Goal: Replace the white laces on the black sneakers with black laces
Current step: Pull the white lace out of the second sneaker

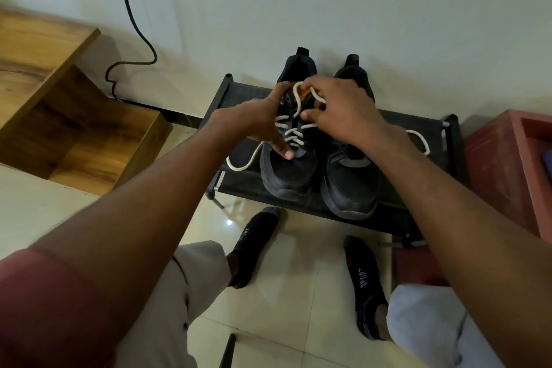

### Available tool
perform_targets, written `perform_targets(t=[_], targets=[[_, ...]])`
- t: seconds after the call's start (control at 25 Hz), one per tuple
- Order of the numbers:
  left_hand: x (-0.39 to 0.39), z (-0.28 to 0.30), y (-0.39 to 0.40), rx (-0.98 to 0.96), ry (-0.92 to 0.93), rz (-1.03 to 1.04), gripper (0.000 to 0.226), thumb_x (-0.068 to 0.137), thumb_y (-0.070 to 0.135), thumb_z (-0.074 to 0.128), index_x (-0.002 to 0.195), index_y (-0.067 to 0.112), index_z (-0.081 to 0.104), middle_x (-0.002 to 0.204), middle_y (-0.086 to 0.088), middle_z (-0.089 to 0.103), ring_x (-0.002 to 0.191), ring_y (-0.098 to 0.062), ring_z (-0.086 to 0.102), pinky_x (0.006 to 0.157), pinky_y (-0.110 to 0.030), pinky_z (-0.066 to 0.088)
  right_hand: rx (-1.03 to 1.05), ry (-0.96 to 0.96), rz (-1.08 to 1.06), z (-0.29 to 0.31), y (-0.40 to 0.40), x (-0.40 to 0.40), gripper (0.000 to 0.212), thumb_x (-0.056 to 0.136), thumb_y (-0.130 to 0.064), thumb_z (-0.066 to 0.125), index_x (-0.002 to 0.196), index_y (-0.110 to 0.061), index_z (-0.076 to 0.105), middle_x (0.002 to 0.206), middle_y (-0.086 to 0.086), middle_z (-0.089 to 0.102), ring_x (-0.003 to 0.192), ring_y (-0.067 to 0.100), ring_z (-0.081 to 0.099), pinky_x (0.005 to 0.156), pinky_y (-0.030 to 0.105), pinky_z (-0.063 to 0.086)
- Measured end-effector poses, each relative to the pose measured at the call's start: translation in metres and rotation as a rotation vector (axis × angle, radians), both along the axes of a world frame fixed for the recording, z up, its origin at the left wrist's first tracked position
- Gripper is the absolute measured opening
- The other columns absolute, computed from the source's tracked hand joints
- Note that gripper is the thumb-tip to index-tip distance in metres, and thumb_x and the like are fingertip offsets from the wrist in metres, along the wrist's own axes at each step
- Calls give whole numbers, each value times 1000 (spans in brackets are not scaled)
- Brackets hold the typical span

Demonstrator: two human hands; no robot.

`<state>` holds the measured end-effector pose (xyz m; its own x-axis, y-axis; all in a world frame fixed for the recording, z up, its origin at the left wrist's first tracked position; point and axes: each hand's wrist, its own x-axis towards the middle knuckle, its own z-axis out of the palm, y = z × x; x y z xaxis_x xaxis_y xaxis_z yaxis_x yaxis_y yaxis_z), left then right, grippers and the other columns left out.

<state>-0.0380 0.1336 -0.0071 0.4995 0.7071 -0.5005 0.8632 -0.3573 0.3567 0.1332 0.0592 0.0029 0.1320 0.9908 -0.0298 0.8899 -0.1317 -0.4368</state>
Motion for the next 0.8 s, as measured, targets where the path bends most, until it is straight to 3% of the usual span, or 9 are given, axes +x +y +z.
perform_targets(t=[0.08, 0.16, 0.32, 0.44, 0.64, 0.8], targets=[[0, -2, 1, -6, 14, -6, 149, 53, 50, 100, 155, 49, -10, 154, -19, 47, 140, -46, 46, 112, -62, 42, -31, -119, 44, -6, -2, -8, 62, 92, -52, 74, 146, -49, 44, 118, -3, 70, 115, 26, 64, 102, 56, 46], [0, -3, 2, -13, 15, -6, 150, 55, 50, 100, 156, 47, -12, 155, -18, 47, 141, -45, 46, 112, -59, 42, -7, -198, 22, -9, -1, -19, 67, 90, -57, 73, 149, -49, 42, 125, 0, 64, 121, 27, 60, 101, 58, 41], [2, -3, 0, -3, -9, -19, 148, 56, 46, 100, 156, 48, -9, 150, -21, 51, 136, -45, 50, 108, -58, 44, -34, -199, -81, -10, 6, -29, 47, 87, -52, 79, 127, -32, 66, 127, 4, 58, 117, 29, 60, 102, 56, 39], [1, -3, 0, -8, -19, -16, 150, 54, 48, 101, 156, 48, -9, 152, -21, 50, 137, -46, 49, 110, -60, 43, -96, -174, -86, -3, 12, -31, 29, 87, -46, 81, 108, -29, 71, 121, 4, 56, 113, 29, 60, 106, 60, 39], [1, -5, 0, -22, -22, 1, 152, 52, 48, 101, 155, 51, -10, 154, -20, 47, 140, -46, 46, 112, -61, 41, -255, -267, -71, 0, 17, -38, 46, 92, -35, 71, 136, -25, 64, 141, 12, 45, 132, 36, 45, 109, 64, 33], [-1, -4, 3, -38, -45, 12, 147, 55, 46, 101, 155, 50, -7, 156, -19, 46, 142, -45, 45, 111, -59, 40, -67, -110, -129, -8, 15, -34, 16, 91, -31, 74, 107, -27, 78, 131, 5, 49, 125, 29, 45, 102, 59, 42]])
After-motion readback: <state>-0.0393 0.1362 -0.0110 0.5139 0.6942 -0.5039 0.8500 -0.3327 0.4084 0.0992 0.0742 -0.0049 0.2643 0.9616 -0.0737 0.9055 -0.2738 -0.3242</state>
